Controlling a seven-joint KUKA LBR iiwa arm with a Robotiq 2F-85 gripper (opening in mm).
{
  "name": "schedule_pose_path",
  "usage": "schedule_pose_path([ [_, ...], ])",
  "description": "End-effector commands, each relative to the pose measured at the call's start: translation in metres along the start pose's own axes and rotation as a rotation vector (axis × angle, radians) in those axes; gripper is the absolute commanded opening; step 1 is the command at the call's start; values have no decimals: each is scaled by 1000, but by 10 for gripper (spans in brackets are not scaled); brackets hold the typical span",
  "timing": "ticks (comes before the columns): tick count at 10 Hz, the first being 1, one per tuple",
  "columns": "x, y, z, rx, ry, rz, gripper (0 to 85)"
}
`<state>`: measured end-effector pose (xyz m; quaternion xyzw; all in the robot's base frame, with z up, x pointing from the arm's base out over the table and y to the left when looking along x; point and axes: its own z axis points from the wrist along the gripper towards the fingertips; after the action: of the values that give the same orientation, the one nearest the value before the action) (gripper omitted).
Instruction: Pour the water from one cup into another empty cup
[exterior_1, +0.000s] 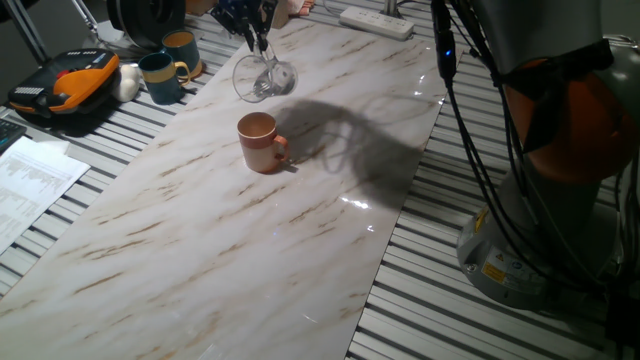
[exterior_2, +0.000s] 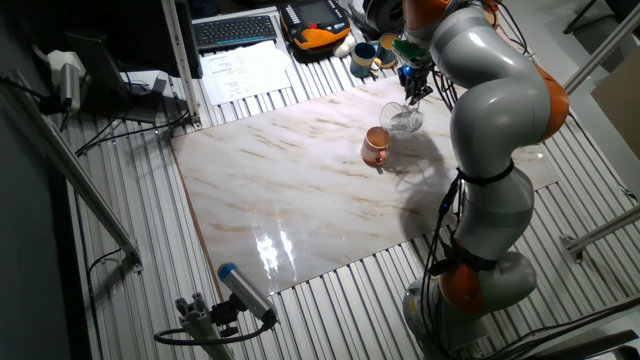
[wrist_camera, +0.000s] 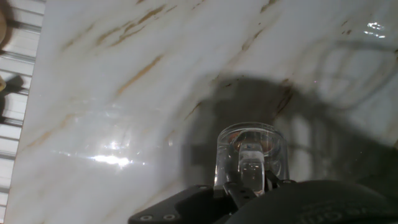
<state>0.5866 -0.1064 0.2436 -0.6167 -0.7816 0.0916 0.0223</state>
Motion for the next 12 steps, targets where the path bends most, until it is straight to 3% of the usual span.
schedule_pose_path([
  [1,0,0,0,-5,4,3,0],
  [8,1,1,0,-18,-3,13,0],
  [9,1,1,0,-33,8,16,0],
  [12,1,1,0,-38,6,18,0],
])
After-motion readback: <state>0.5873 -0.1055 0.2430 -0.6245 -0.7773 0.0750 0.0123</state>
